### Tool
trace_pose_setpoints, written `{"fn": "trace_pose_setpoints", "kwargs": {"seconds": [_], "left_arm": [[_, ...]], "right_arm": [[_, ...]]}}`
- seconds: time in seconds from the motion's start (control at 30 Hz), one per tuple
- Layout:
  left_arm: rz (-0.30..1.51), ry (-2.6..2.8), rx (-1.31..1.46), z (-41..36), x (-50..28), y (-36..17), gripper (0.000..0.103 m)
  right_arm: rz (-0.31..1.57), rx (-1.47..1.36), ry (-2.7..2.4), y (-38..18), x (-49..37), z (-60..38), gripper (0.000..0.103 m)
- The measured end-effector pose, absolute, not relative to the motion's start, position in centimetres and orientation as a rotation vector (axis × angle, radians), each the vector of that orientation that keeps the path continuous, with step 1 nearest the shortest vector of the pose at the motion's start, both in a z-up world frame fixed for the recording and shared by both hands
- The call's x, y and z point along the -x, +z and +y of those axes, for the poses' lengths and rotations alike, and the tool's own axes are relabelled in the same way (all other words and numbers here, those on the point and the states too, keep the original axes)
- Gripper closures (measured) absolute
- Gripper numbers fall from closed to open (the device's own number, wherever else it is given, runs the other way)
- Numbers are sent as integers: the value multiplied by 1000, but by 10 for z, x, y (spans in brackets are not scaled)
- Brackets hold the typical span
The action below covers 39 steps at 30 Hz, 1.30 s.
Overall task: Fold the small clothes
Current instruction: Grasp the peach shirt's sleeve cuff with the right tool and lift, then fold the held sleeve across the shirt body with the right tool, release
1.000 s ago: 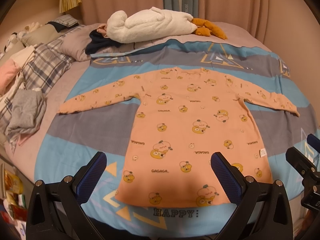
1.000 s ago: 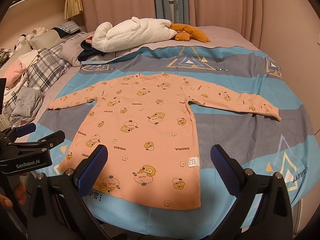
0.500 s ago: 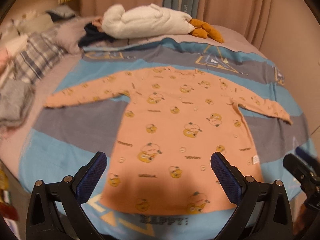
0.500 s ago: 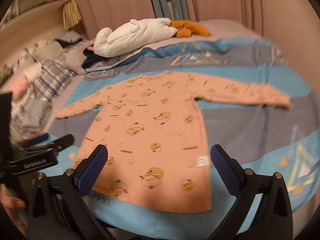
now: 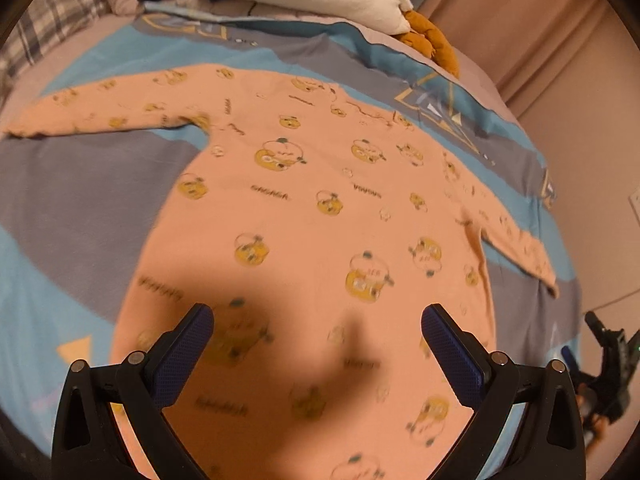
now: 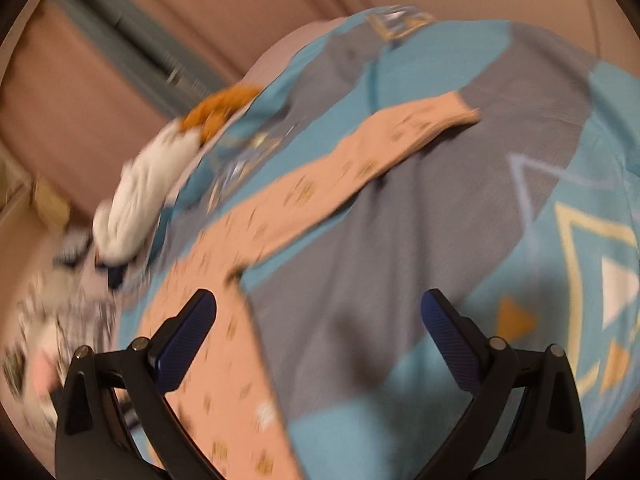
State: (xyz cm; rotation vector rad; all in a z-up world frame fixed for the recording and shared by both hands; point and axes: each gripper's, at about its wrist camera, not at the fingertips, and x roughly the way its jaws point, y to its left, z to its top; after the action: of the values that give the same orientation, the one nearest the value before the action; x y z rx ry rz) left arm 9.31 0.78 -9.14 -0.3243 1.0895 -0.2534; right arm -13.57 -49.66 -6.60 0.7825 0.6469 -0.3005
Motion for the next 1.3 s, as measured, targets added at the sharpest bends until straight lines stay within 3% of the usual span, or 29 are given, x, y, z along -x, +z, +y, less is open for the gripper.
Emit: {"fn": "trace_pose_setpoints", "kwargs": {"seconds": [0.13,0.47,0.57,0.63,0.7,0.8,0.97,1.13,1.3], "left_arm": [[1083,-254,359,3,-120,-93,0],[1046,-243,341,2,-157,-97,0],[1049,-220,340,5,-164,-100,0],[1064,-184,327,9,-168,-104,0],[1084,-158,318,16,-170,-109,0],[1095,-140,329,30,-171,-111,0],[1078,-100,336,58,-171,-103,0],[1066,-76,434,95,-167,-98,0],[1038,-41,464,134,-158,-92,0]], "right_arm": [[577,-903,-371,-84,119,-549,4],[504,-1131,-400,-121,77,-623,25],[469,-1163,-388,-123,61,-640,40],[476,-1181,-408,-129,54,-648,62],[508,-1190,-432,-135,46,-655,93],[527,-1136,-444,-127,44,-652,96],[544,-857,-311,-48,11,-605,96],[593,-577,-147,29,-43,-500,96],[627,-339,-22,57,-88,-373,96]]}}
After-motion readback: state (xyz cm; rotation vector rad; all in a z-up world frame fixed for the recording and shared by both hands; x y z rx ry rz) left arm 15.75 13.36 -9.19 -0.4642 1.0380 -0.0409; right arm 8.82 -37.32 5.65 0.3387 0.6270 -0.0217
